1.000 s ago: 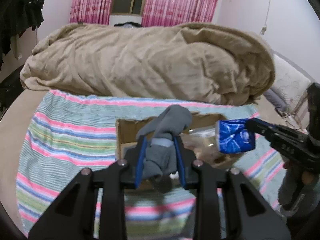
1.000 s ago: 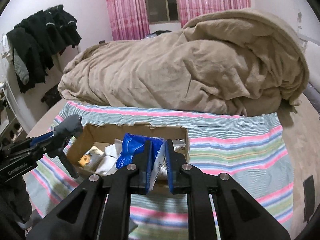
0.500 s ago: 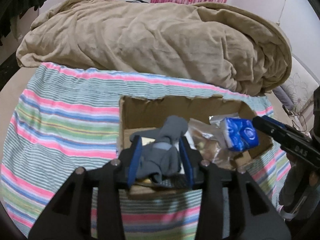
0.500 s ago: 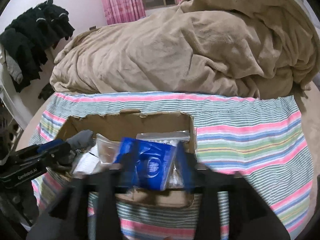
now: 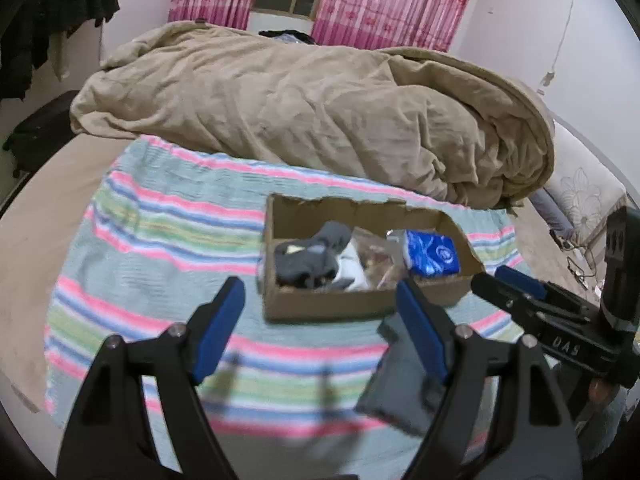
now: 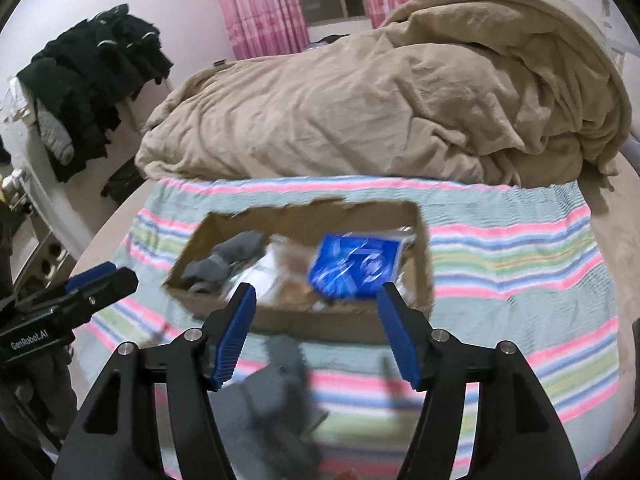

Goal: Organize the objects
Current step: 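Grasp the remaining grey glove with the right gripper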

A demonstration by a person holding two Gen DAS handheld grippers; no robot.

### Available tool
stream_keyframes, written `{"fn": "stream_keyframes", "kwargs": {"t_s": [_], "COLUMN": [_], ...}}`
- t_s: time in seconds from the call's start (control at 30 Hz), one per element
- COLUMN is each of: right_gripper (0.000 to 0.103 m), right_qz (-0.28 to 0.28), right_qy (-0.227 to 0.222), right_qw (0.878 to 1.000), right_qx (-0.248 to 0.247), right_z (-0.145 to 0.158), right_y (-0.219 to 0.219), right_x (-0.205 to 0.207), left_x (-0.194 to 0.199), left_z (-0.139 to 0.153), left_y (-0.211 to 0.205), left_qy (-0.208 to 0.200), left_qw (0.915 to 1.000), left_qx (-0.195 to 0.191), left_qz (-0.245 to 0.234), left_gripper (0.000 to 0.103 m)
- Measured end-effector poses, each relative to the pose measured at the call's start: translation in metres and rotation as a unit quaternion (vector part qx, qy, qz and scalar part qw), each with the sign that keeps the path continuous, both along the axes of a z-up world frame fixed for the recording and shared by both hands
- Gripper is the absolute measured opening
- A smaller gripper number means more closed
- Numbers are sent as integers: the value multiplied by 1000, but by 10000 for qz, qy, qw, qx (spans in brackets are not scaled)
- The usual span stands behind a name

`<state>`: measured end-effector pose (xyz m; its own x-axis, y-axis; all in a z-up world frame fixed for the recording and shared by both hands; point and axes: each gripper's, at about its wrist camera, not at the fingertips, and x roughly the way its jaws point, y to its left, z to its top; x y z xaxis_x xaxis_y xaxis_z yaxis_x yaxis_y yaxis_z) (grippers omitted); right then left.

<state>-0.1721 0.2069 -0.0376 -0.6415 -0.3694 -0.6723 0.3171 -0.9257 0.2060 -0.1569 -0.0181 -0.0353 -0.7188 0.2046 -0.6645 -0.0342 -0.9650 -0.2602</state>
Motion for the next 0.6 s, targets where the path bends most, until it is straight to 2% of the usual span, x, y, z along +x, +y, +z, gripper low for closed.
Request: {"fn": "stream_keyframes", "kwargs": {"t_s": [0.23,0.4,0.6], "right_gripper": [66,66,66], "right_qz": [211,304,225], "right_qy": [-251,-591,-909], "right_qw": [9995,9977,9953], "right_qx": [49,107,263], "right_z": [-15,-43,-67], "right_y": [-21,-37,-47], "right_x": [29,34,35], "left_x": [40,56,56], "left_z": [-9,-35,-66], "left_y": [-9,-18,-32], "left_qy": [-107,-399,-715], "left_qw": [9996,9987,9966], "left_qx": [-236,-271,-276], "left_qz": [87,142,305], "left_gripper": [79,79,79]}}
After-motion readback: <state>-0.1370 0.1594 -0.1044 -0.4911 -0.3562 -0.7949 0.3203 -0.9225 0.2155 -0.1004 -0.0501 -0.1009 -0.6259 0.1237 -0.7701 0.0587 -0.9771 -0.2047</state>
